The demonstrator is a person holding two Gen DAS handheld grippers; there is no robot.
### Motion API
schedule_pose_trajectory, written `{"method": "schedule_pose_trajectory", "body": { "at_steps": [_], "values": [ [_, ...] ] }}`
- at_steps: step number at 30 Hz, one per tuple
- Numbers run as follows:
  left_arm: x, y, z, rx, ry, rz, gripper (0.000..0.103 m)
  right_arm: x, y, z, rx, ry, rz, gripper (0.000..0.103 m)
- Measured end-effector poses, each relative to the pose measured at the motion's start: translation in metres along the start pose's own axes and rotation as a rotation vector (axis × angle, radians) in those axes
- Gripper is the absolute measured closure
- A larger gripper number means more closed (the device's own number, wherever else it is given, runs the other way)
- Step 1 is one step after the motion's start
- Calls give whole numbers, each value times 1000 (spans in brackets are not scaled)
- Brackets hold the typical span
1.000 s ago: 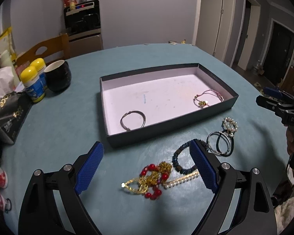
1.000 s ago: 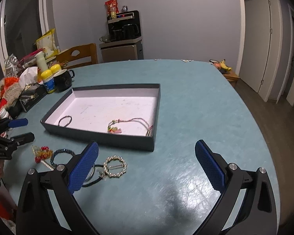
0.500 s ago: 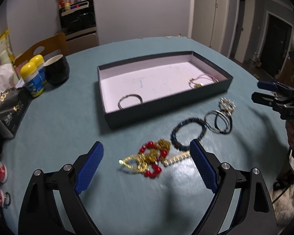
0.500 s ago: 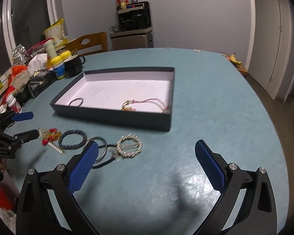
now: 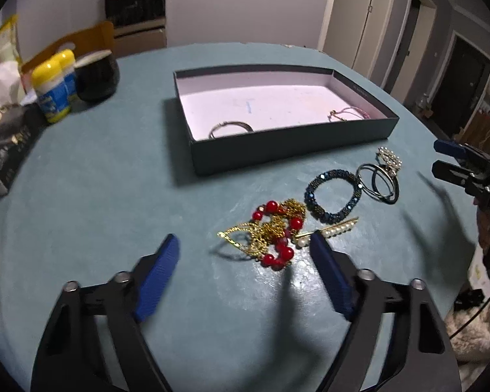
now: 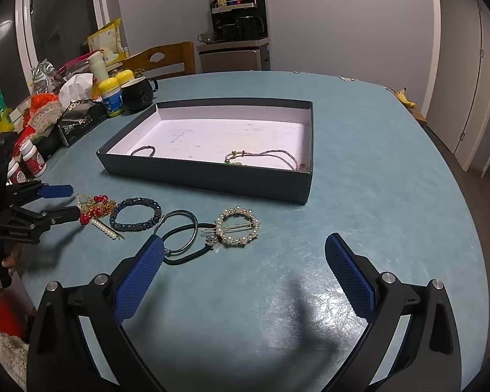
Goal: Organize jewelry
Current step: 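Move both tools back toward the remaining jewelry, then grasp the red-beaded gold brooch with the left tool while the right tool grasps the pearl-ring hair clip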
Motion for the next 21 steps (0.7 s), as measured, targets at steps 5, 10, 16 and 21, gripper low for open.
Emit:
{"method": "schedule_pose_trajectory", "body": {
  "at_steps": [5, 10, 16, 21],
  "values": [
    [-5, -5, 4, 27, 42, 54, 46, -1, 0, 0, 0, 4, -8, 6],
    [-7, -5, 1, 69, 44, 95, 64, -3, 2, -1, 7, 3, -13, 6],
    [-4, -9, -1, 66, 32, 125, 100, -5, 3, 0, 16, 6, -15, 6],
    [-4, -12, -2, 53, 21, 113, 101, -12, 3, 4, 9, 20, -23, 6]
  ]
}}
Point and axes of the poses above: each gripper's, at about its wrist camera, not at the fingertips, and x roughly against the way its jaws point, y to its left, z to its underside, the point moved 10 cm from there along -x, roughly the way its jaws point, and after that the axes turned 12 degrees about x, right-handed, at the moved point
